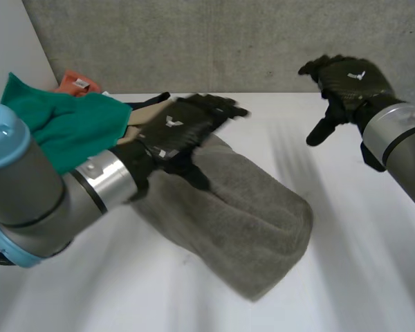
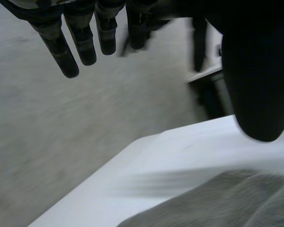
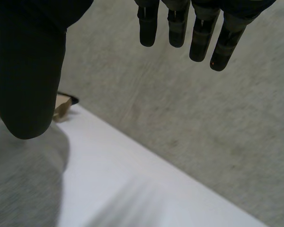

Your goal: Fold the laundry.

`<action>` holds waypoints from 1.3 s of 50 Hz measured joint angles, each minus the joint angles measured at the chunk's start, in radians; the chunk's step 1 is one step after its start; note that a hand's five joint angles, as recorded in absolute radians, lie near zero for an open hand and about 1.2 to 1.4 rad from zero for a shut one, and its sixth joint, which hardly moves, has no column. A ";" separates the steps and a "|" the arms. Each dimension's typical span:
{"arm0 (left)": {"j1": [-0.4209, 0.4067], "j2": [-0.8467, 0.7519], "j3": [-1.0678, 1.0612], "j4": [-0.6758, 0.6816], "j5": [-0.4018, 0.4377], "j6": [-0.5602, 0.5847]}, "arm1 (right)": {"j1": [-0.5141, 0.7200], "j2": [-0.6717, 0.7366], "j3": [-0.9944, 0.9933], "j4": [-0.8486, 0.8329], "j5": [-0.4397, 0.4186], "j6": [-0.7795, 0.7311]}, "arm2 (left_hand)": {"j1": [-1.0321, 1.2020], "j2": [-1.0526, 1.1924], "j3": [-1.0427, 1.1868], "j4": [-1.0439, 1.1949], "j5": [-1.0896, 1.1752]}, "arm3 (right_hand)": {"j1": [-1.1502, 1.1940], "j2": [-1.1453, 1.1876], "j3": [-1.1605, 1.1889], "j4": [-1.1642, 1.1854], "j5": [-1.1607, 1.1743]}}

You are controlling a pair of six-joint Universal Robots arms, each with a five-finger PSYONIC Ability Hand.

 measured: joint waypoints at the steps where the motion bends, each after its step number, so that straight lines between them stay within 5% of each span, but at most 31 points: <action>1: 0.015 0.006 -0.001 -0.011 -0.033 0.001 | 0.000 0.011 -0.002 0.012 -0.008 -0.002 | 0.002 0.001 0.001 0.001 0.001 | 0.000 0.000 0.000 0.000 0.000; 8: 0.046 0.055 -0.060 -0.167 -0.335 0.010 | -0.003 0.072 -0.025 0.134 -0.057 -0.103 | 0.055 0.041 0.036 0.043 0.041 | 0.000 0.000 0.000 0.000 0.000; 14: 0.023 0.084 -0.168 -0.273 -0.469 0.014 | -0.018 0.119 0.001 0.242 -0.101 -0.308 | 0.055 0.045 0.036 0.043 0.041 | 0.000 0.000 0.000 0.000 0.000; 23: -0.042 0.039 -0.253 -0.238 -0.484 0.016 | -0.044 0.158 0.138 0.259 -0.218 -0.597 | 0.163 0.141 0.139 0.146 0.145 | 0.005 0.020 0.035 0.002 0.024; 34: -0.081 -0.100 -0.219 -0.114 -0.486 0.060 | -0.045 0.208 0.220 0.067 -0.254 -0.659 | 0.256 0.245 0.245 0.251 0.252 | 0.005 0.020 0.037 0.002 0.030; 40: -0.141 -0.190 -0.172 -0.094 -0.492 0.175 | -0.044 0.254 0.217 0.040 -0.245 -0.730 | 0.257 0.246 0.245 0.251 0.254 | 0.075 0.089 0.100 0.076 0.074; 46: -0.186 -0.244 -0.129 -0.091 -0.504 0.240 | -0.044 0.286 0.204 0.040 -0.239 -0.772 | 0.320 0.303 0.303 0.304 0.302 | 0.334 0.383 0.389 0.368 0.349; 47: -0.191 -0.250 -0.123 -0.091 -0.508 0.243 | -0.044 0.288 0.202 0.040 -0.238 -0.773 | 0.403 0.377 0.376 0.375 0.370 | 0.521 0.618 0.601 0.579 0.556; 49: -0.203 -0.266 -0.106 -0.090 -0.517 0.248 | -0.044 0.292 0.197 0.038 -0.237 -0.772 | 0.452 0.412 0.410 0.417 0.412 | 0.521 0.618 0.601 0.579 0.556; 50: -0.214 -0.279 -0.088 -0.089 -0.527 0.249 | -0.044 0.293 0.194 0.036 -0.236 -0.770 | 0.697 0.666 0.646 0.655 0.647 | 0.765 0.936 0.942 0.926 0.907; 52: -0.224 -0.290 -0.069 -0.088 -0.537 0.249 | -0.044 0.291 0.189 0.033 -0.236 -0.764 | 0.901 0.860 0.850 0.864 0.854 | 0.772 0.947 0.972 0.950 0.928; 55: -0.238 -0.300 -0.040 -0.084 -0.550 0.250 | -0.045 0.288 0.189 0.031 -0.236 -0.755 | 0.928 0.962 0.948 0.965 0.925 | 0.772 0.947 0.976 0.954 0.928; 65: -0.249 -0.270 0.019 -0.089 -0.571 0.272 | -0.086 0.228 0.193 0.050 -0.230 -0.697 | 0.928 0.973 0.962 0.976 0.925 | 0.772 0.947 0.976 0.956 0.928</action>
